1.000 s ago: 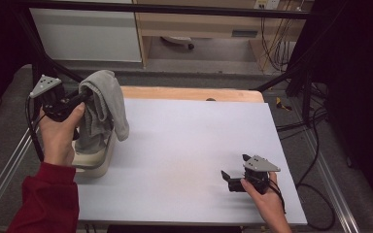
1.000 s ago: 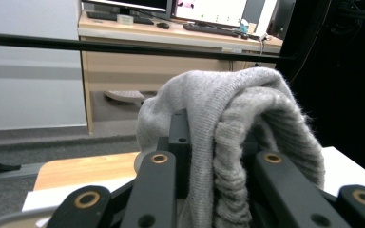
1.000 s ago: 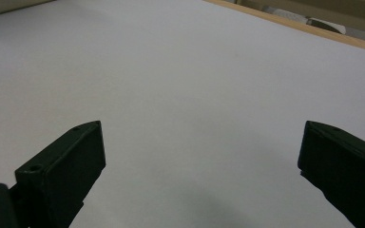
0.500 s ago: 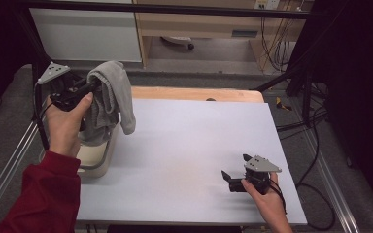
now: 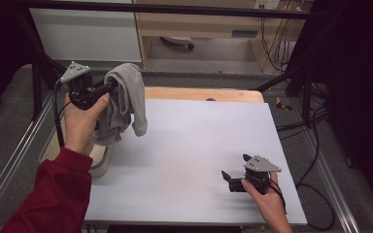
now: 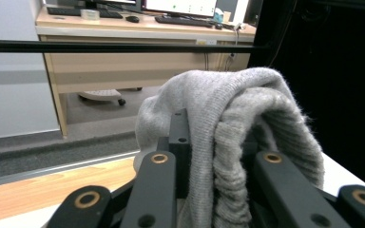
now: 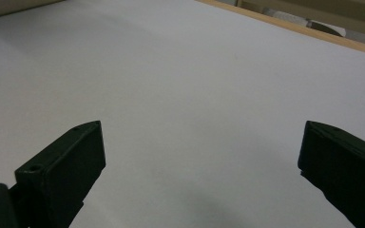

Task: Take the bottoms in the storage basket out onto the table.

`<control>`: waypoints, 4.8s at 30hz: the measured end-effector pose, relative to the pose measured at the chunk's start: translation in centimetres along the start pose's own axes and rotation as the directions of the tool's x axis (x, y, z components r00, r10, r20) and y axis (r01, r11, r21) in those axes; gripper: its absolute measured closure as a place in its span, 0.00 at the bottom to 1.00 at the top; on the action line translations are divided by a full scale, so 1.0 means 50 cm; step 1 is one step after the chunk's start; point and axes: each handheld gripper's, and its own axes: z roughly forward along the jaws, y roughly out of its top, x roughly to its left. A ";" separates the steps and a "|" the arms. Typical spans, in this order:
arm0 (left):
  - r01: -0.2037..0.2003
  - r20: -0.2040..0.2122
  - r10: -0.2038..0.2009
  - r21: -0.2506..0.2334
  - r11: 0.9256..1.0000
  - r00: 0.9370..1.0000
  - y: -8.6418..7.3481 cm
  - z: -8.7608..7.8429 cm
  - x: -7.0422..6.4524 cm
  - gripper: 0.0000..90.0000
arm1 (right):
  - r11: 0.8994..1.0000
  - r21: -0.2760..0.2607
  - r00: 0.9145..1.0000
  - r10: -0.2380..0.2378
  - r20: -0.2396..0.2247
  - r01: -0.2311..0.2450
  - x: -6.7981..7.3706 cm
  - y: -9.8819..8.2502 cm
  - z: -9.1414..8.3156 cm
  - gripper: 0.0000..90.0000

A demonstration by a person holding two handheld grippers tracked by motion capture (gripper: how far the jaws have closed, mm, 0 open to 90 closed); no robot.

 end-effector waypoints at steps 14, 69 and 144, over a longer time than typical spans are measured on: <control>-0.012 0.033 0.011 0.015 1.000 0.999 -0.011 0.036 -0.043 0.85 | 1.000 0.002 1.000 -0.007 0.005 0.007 -0.001 -0.001 -0.002 0.02; -0.012 0.134 -0.001 0.097 0.995 0.991 -0.113 0.101 -0.130 0.85 | 1.000 0.012 1.000 -0.015 0.004 0.015 -0.001 -0.002 -0.001 0.02; -0.018 0.219 -0.024 0.186 0.982 0.975 -0.195 0.151 -0.210 0.85 | 0.999 0.018 1.000 -0.027 -0.007 0.027 0.001 -0.002 0.001 0.02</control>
